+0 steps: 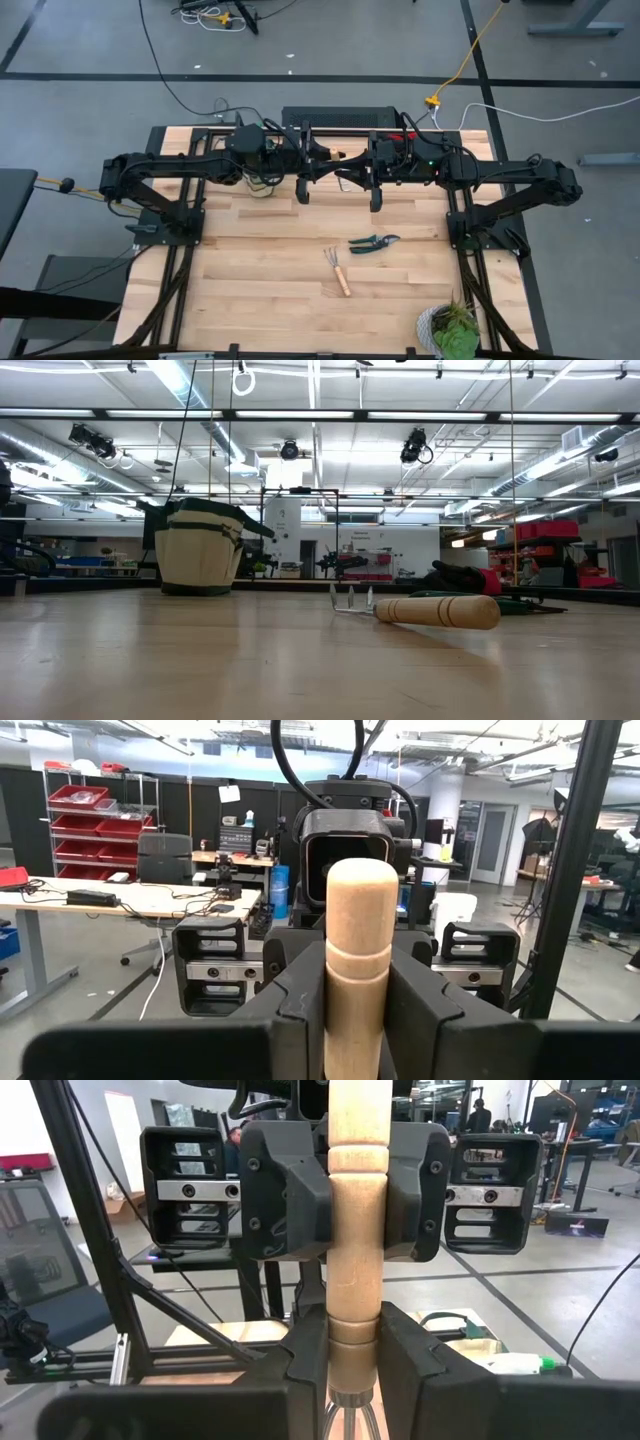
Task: Pick & Place Garden tools in Gardening bag
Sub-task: Put the brown hand rake into the gardening bag
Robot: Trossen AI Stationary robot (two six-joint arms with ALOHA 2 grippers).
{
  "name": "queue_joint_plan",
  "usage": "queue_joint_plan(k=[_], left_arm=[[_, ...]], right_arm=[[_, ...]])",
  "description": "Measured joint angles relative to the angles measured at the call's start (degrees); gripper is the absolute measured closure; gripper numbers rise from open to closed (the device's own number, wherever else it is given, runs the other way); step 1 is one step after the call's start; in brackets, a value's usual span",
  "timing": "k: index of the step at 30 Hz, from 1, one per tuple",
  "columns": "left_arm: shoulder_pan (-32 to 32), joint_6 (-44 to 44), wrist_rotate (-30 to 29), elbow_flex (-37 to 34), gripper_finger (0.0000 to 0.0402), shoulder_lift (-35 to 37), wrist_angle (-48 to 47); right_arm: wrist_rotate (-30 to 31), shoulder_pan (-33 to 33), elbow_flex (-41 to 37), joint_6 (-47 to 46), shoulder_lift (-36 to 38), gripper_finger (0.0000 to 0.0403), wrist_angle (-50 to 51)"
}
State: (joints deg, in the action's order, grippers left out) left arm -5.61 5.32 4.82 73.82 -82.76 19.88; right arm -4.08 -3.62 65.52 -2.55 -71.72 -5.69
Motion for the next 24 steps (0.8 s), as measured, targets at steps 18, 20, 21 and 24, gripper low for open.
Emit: queue_joint_plan(k=[18,20,21,24], left_arm=[[0.00,0.04,0.02,0.00,0.0324,0.00,-0.03],[0.00,0.05,0.01,0.00,0.0324,0.00,-0.02],[0.00,0.07,0.02,0.00,0.0324,0.00,-0.03],[0.02,0.11,0.13,0.00,0.0324,0.00,0.00]], right_arm=[[0.00,0.00,0.02,0.00,0.02,0.0346,0.02],[0.00,0.00,0.02,0.02,0.02,0.0346,0.00],[0.02,0.00,0.02,0.02,0.02,0.0345,0.01],[-0.02,0.00,0.02,0.01,0.02,0.0332,-0.13]])
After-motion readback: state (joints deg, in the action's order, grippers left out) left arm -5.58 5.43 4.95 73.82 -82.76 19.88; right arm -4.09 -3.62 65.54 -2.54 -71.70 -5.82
